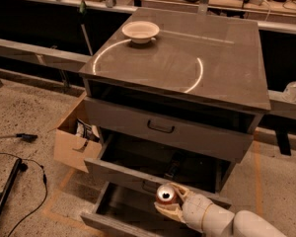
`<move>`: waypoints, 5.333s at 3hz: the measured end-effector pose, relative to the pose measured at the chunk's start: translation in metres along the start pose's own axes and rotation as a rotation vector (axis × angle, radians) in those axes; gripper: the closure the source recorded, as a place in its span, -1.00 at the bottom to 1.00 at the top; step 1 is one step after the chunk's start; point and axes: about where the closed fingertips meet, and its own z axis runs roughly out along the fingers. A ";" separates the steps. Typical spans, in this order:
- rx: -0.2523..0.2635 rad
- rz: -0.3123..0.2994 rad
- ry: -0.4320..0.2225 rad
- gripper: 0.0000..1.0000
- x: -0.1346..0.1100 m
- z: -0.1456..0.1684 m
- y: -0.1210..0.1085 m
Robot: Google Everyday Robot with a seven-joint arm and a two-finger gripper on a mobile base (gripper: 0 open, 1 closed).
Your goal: Place coke can into bottom drawer
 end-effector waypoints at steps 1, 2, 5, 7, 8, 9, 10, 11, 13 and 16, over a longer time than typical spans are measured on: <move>-0.020 -0.018 0.019 1.00 0.027 0.012 -0.006; -0.048 -0.033 0.028 1.00 0.052 0.023 -0.007; -0.089 0.012 0.078 1.00 0.111 0.033 0.003; -0.093 0.022 0.083 1.00 0.135 0.063 -0.010; -0.071 0.005 0.081 1.00 0.135 0.070 -0.027; -0.042 -0.017 0.075 1.00 0.132 0.078 -0.048; -0.016 -0.039 0.067 1.00 0.128 0.087 -0.067; 0.008 -0.050 0.059 1.00 0.125 0.093 -0.081; 0.056 0.015 -0.012 1.00 0.135 0.097 -0.041; 0.107 0.034 -0.014 1.00 0.173 0.123 -0.025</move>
Offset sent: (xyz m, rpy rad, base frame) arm 0.0189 -0.0108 -0.0932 -0.0545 0.0167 0.0929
